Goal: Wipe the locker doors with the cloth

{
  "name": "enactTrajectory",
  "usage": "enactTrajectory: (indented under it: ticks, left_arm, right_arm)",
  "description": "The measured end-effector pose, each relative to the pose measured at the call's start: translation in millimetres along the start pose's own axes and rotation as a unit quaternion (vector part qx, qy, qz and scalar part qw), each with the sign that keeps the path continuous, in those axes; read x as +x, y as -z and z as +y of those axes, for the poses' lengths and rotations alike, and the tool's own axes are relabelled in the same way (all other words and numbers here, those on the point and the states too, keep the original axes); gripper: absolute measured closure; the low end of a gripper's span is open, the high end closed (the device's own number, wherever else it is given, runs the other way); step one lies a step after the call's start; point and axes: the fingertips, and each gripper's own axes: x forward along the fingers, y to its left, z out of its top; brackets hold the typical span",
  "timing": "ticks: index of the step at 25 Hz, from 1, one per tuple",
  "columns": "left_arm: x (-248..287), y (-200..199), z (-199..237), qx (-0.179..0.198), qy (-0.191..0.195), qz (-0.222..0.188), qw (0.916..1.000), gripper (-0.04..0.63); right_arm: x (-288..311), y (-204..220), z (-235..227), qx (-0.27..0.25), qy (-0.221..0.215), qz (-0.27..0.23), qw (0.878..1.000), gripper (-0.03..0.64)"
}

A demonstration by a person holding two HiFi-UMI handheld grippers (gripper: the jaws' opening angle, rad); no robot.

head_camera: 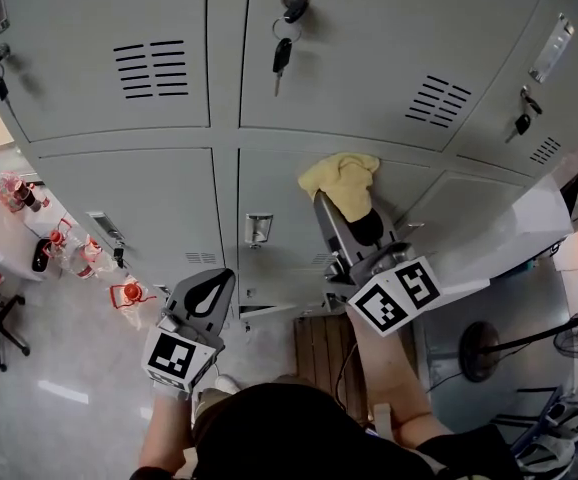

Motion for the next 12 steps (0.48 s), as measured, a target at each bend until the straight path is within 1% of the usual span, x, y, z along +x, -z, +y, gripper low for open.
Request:
enactTrajectory:
  ticks: [5, 12]
  left_arm:
    - [-14.2, 0.6, 9.3, -0.007, -0.021, 0.006, 0.9997, 0.588]
    - [-34.3, 2.1, 20.2, -0.003, -0.049, 0.009, 0.9988, 0.588]
  right_arm:
    - [17.2, 5.6, 20.5, 0.006, -0.027, 0.001, 1.000, 0.479]
    - [39.0, 13.9, 47.8, 0.020, -0.060, 0.005, 0.998, 0.479]
